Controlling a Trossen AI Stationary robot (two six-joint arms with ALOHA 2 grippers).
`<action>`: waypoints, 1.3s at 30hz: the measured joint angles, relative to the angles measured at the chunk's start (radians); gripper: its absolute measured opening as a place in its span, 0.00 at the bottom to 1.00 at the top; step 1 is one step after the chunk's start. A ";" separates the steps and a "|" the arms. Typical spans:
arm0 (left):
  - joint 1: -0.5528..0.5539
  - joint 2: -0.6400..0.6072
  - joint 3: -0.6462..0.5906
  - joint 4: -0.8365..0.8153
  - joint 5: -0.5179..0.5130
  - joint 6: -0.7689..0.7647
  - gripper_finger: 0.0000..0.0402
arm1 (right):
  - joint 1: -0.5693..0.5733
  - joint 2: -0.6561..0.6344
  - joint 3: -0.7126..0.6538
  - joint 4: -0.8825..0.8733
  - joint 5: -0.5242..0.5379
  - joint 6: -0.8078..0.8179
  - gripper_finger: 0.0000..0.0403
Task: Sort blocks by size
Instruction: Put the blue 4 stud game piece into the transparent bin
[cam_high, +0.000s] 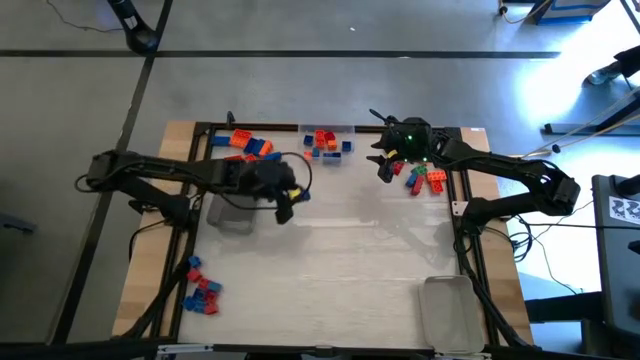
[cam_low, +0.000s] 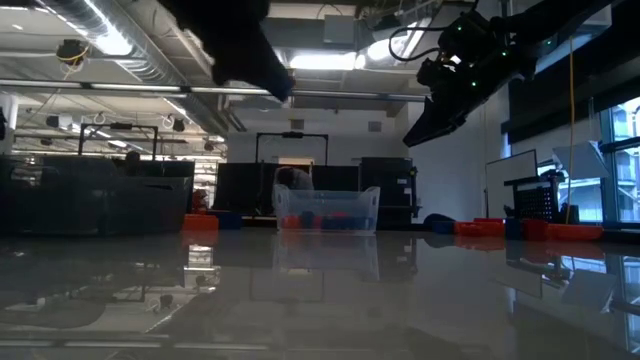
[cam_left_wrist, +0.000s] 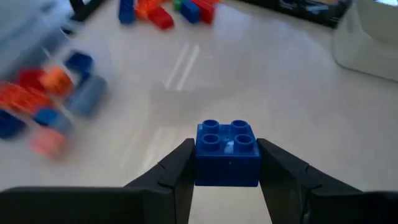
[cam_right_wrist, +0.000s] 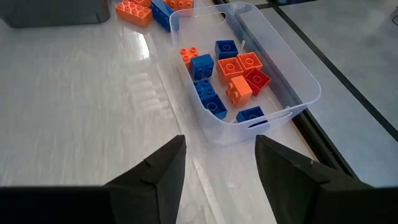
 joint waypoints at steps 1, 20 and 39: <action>0.019 0.011 0.000 0.021 0.000 0.020 0.34 | 0.000 0.000 0.000 0.000 0.000 0.000 0.48; 0.294 0.300 0.000 0.408 0.001 0.151 0.35 | 0.000 0.000 0.000 -0.017 0.000 -0.004 0.48; 0.459 0.510 -0.001 0.644 0.002 0.172 0.38 | 0.000 0.000 0.000 -0.022 0.000 -0.007 0.48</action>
